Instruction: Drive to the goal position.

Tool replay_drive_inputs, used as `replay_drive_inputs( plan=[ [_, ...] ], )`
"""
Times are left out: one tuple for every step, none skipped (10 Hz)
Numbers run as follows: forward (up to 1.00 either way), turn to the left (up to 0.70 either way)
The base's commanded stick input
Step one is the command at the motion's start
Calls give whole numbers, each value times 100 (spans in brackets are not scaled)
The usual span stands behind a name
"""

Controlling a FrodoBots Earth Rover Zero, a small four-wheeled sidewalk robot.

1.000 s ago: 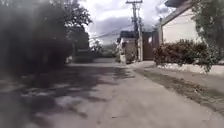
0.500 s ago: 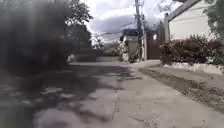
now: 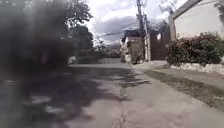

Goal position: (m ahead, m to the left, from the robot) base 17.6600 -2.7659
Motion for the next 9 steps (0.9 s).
replay_drive_inputs(
  plan=[
    [100, 0],
    [100, 0],
    [100, 0],
    [100, 0],
    [100, 0],
    [100, 0],
    [100, 0],
    [100, 0],
    [100, 0]
  ],
)
